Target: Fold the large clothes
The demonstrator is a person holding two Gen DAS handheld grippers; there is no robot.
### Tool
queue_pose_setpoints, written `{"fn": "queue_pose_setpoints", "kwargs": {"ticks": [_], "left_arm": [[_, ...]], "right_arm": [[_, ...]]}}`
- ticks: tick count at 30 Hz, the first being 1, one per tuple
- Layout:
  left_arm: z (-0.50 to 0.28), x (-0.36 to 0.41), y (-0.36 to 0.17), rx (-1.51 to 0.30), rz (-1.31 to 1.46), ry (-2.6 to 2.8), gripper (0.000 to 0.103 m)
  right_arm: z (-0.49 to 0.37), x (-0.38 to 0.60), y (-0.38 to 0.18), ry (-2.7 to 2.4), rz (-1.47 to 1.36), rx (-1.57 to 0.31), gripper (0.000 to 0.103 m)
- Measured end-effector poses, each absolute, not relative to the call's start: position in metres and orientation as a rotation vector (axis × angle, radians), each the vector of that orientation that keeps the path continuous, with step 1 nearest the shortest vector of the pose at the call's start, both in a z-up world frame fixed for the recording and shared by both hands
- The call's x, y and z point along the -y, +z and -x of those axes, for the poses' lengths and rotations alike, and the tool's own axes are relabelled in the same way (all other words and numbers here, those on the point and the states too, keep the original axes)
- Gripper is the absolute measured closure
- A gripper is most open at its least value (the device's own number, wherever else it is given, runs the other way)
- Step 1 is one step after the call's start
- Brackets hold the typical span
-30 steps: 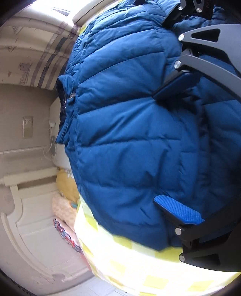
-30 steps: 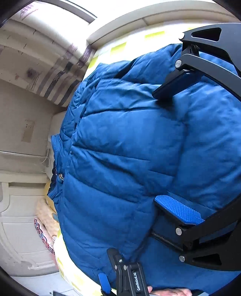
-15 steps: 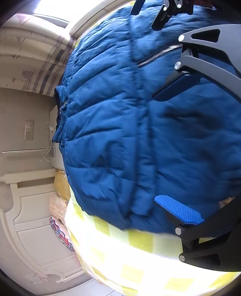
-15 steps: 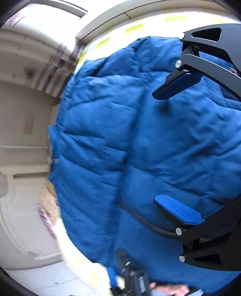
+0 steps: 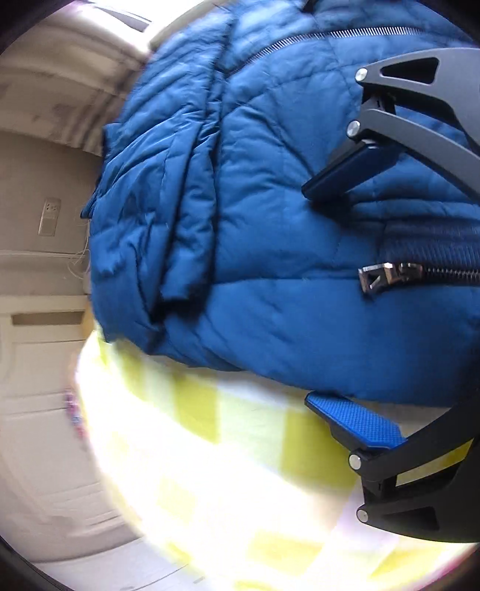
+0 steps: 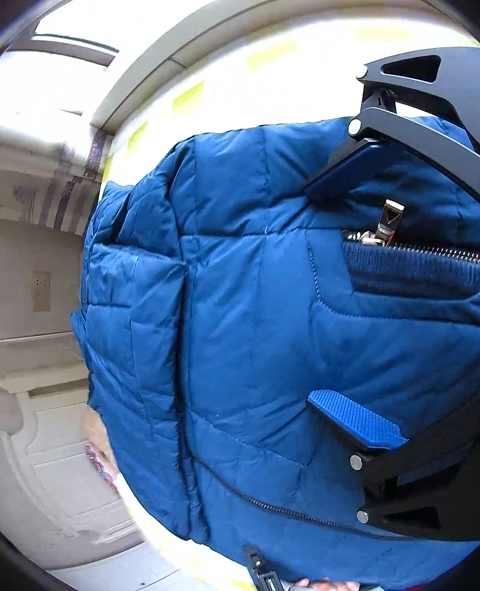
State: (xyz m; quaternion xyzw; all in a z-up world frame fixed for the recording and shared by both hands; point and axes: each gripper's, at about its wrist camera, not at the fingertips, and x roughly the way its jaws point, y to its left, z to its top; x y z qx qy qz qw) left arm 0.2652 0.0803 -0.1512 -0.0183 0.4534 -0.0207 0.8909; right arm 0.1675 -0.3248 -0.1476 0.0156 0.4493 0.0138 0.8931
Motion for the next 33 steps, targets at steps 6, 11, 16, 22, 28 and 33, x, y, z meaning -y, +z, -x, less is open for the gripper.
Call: {"fn": "queue_pose_setpoints", "kwargs": {"ticks": [6, 11, 16, 22, 28, 33], "left_arm": [[-0.262, -0.083, -0.148, -0.936, 0.032, -0.011, 0.002], [-0.218, -0.065, -0.110, -0.828, 0.051, -0.076, 0.003], [-0.177, 0.003, -0.118, -0.817, -0.180, -0.222, 0.002], [-0.185, 0.000, -0.146, -0.899, -0.176, -0.228, 0.002], [-0.168, -0.036, -0.136, -0.847, -0.188, -0.109, 0.002], [-0.184, -0.081, -0.149, -0.926, -0.044, -0.129, 0.002]], "right_arm": [[-0.163, 0.319, -0.144, -0.011, 0.001, -0.934, 0.005], [-0.121, 0.279, -0.109, 0.098, 0.039, -0.818, 0.005], [-0.116, 0.234, -0.134, 0.201, 0.184, -0.886, 0.005], [-0.112, 0.248, -0.143, 0.206, 0.131, -0.929, 0.005], [-0.093, 0.303, -0.150, 0.113, 0.102, -0.919, 0.005], [-0.085, 0.314, -0.157, 0.120, 0.071, -0.893, 0.005]]}}
